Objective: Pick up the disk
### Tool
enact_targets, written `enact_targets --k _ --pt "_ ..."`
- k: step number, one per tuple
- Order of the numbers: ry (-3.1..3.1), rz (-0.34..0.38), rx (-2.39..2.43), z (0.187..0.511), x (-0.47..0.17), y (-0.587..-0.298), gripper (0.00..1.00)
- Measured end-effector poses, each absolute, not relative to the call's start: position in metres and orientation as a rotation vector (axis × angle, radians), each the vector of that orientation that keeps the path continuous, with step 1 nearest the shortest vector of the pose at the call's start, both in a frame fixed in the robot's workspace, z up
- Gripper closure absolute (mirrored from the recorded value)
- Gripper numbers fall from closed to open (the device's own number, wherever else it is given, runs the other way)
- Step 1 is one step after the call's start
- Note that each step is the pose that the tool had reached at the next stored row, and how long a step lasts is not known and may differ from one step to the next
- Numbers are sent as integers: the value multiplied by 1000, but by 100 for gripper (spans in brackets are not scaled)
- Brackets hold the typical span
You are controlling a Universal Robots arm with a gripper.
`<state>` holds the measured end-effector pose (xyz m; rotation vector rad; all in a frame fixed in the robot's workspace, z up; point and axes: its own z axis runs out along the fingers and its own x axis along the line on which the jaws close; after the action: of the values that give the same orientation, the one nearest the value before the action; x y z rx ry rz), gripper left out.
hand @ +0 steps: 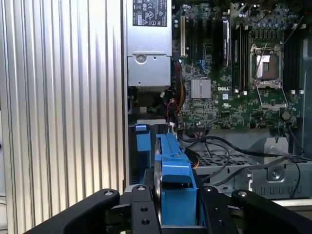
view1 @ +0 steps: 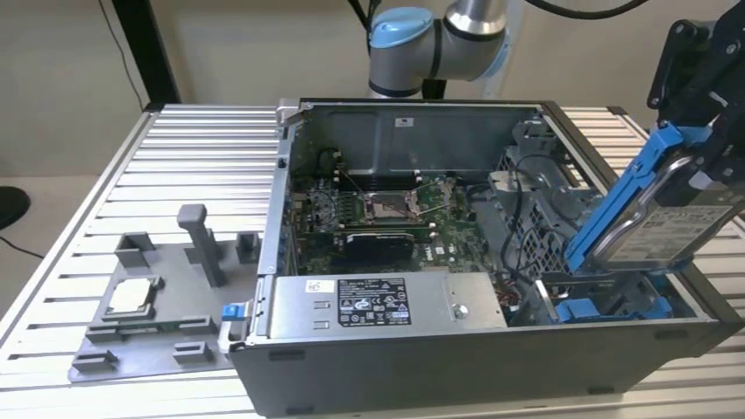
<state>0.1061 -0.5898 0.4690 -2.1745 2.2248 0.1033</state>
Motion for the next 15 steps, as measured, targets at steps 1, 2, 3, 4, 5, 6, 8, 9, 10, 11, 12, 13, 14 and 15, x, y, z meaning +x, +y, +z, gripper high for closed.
enact_targets --k 1,2,3,4,5,6,8,9,10,11,12,13,14,15 --pt "2225 103 -2175 469 106 -590 100" --pt "2225 103 -2175 469 106 -591 100" --pt "2225 103 -2175 469 106 -592 100" --pt "2225 103 -2175 469 106 -593 100" --pt "2225 103 -2175 469 106 -593 100" --pt "2225 103 -2175 468 106 -593 100" --pt "2225 103 -2175 468 105 -593 100" --pt "2225 103 -2174 468 105 -593 100" --pt "2225 103 -2174 468 104 -593 100" --pt "2225 103 -2174 468 104 -593 100" --pt "2224 102 -2174 468 104 -593 100" --pt "2224 102 -2174 468 103 -593 100" --pt "2224 102 -2174 468 103 -593 100" --pt "2224 101 -2174 468 103 -593 100"
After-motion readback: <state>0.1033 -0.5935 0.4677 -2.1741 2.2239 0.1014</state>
